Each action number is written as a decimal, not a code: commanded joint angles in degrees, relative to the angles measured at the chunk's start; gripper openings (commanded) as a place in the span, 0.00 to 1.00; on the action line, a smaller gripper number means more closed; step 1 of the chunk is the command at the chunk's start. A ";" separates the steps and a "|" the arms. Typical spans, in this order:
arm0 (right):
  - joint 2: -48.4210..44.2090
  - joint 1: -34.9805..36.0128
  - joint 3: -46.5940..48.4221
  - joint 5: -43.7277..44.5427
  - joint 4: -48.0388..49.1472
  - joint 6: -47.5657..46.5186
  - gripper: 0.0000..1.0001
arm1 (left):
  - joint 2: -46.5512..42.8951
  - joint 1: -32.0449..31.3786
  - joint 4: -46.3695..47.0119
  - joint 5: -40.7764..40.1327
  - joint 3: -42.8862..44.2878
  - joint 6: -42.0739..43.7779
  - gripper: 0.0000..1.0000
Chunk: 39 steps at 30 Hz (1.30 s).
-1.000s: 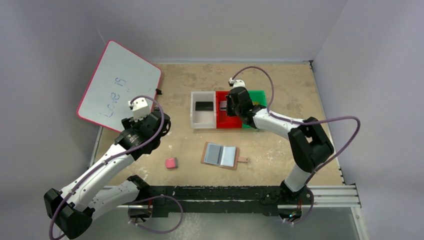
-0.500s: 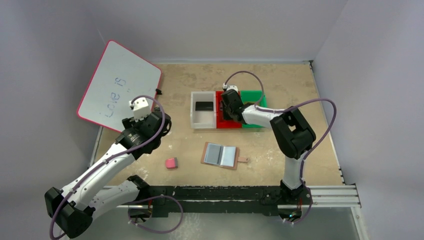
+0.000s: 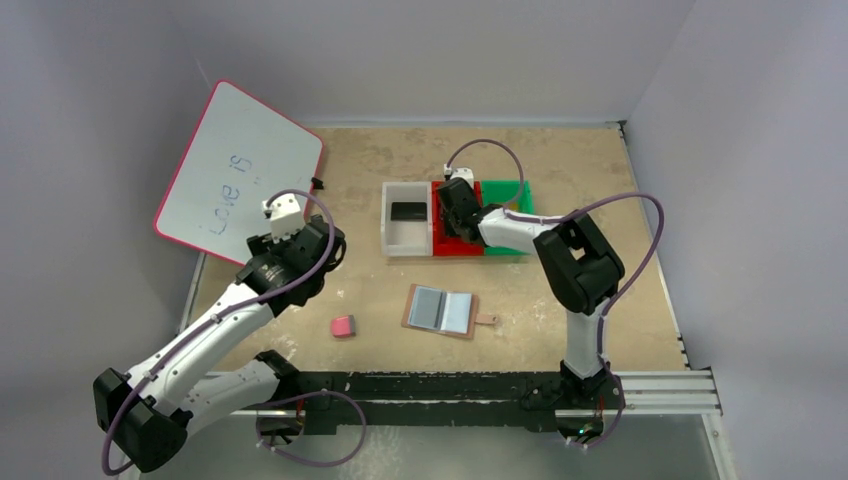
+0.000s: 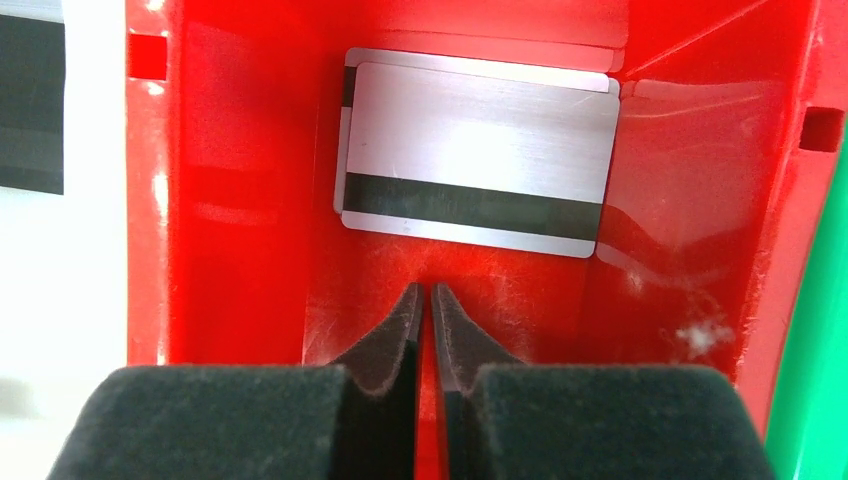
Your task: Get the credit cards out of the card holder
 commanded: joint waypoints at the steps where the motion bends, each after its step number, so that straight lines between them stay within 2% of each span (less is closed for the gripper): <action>1: 1.39 -0.05 0.94 2.74 0.30 -0.60 0.11 | 0.28 0.24 0.00 -0.39 1.26 0.66 0.89; 8: 0.51 0.00 0.53 4.07 1.04 -1.53 0.17 | 0.64 0.31 -0.06 -0.45 1.23 0.67 0.89; 23: 1.37 0.01 1.59 4.76 5.13 -2.87 0.16 | 1.31 0.19 -0.23 -0.42 1.31 0.66 0.89; 28: 2.26 0.00 3.85 9.23 4.37 -5.00 0.16 | 1.41 0.24 -0.18 -0.42 1.21 0.65 0.89; 39: 0.51 0.00 2.11 8.47 5.01 -5.79 0.18 | 1.92 0.24 -0.27 -0.16 1.32 0.75 0.89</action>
